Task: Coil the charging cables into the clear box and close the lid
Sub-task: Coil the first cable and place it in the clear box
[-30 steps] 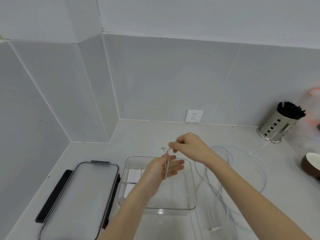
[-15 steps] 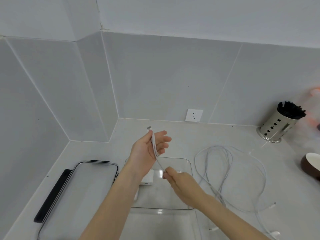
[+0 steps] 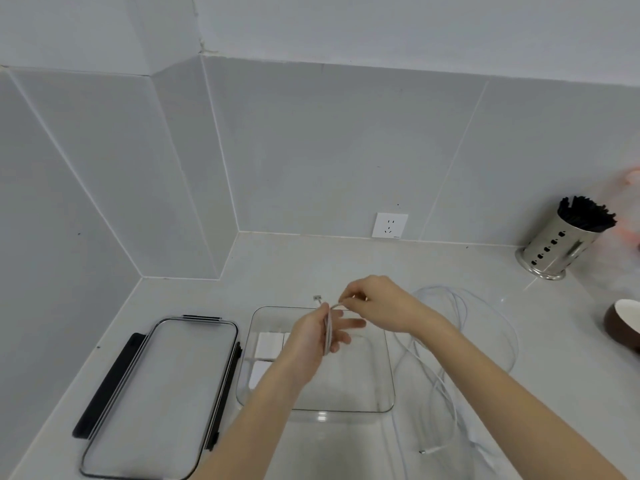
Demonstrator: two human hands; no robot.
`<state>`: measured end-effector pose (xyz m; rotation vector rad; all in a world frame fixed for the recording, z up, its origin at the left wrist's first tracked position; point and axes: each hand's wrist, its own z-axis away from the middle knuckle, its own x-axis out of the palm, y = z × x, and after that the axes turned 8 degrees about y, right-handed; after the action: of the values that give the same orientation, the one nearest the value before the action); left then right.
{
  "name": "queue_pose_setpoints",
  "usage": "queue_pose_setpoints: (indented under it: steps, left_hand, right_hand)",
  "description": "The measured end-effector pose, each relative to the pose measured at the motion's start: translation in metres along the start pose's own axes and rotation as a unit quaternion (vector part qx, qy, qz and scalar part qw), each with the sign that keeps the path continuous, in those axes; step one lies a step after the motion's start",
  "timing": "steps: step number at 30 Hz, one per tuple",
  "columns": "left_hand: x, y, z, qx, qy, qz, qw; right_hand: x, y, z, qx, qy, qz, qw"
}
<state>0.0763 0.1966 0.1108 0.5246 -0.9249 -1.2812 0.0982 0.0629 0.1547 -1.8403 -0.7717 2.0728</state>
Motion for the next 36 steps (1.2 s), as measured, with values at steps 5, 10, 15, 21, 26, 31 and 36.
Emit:
queue_pose_setpoints:
  steps: [5, 10, 15, 21, 26, 31, 36]
  left_hand:
    - [0.000, 0.011, -0.015, 0.024, 0.005, 0.111, 0.994]
    - [-0.003, 0.029, -0.020, 0.049, -0.015, 0.203, 0.978]
    - [-0.005, 0.054, 0.013, 0.092, -0.079, 0.147, 0.982]
    - [-0.006, 0.035, 0.037, 0.044, -0.150, -0.148, 0.976]
    - [0.001, 0.008, 0.022, 0.032, -0.069, -0.198, 0.977]
    - [0.007, 0.002, -0.005, 0.081, 0.050, -0.062, 0.993]
    - [0.002, 0.027, -0.007, 0.068, 0.016, 0.109, 0.992]
  right_hand:
    - [0.032, -0.011, 0.030, -0.086, 0.045, -0.026, 0.995]
    - [0.067, 0.008, 0.047, -0.117, 0.059, 0.046, 0.990]
    - [0.080, 0.038, 0.046, -0.001, -0.016, 0.055, 0.998]
    - [0.039, 0.049, 0.016, 0.023, 0.003, 0.029, 0.999]
    - [0.009, 0.024, 0.002, 0.036, 0.064, -0.092, 0.993]
    - [0.015, -0.009, 0.018, 0.003, 0.078, -0.096, 0.992]
    - [0.032, -0.020, 0.040, -0.053, 0.076, -0.100, 0.991]
